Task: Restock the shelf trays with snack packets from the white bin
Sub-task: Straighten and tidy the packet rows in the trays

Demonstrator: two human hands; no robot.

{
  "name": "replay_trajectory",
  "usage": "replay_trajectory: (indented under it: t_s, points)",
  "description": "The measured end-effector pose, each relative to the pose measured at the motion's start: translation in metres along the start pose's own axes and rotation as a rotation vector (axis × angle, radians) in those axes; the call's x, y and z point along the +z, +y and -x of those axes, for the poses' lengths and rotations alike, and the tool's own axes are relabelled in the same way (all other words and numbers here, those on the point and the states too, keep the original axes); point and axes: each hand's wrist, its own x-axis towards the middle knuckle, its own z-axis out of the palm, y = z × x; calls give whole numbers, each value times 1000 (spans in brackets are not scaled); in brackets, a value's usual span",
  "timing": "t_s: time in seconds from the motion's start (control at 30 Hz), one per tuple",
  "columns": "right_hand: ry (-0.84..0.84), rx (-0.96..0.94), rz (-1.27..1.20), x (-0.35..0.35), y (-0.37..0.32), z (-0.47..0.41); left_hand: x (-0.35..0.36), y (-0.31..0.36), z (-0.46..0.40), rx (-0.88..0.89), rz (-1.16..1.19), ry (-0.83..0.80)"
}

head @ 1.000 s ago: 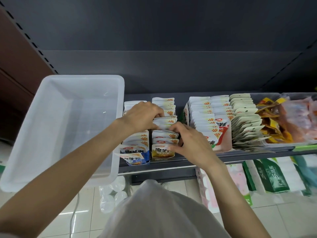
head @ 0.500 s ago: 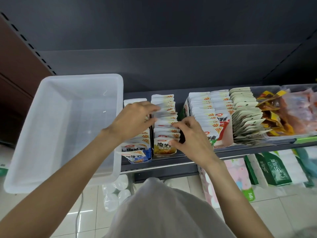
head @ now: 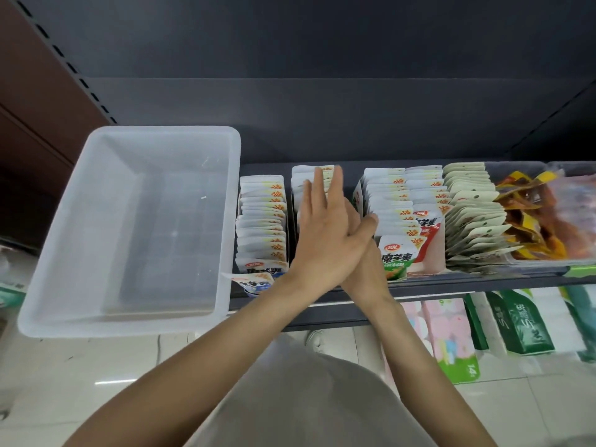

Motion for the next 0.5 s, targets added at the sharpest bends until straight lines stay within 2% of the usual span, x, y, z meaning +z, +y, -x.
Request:
replay_trajectory:
  t_s: [0.13, 0.23, 0.33, 0.5]
  points:
    - [-33, 75, 112, -2, 4, 0, 25, -16, 8, -72, 244, 181]
    - [-37, 116, 25, 3, 9, 3, 41, -38, 10, -196, 384, 285]
    - [-67, 132, -154, 3, 6, 4, 46, -49, 10, -212, 607, 288]
    - [-94, 135, -381, -3, 3, 3, 47, -54, 13, -195, 799, 264]
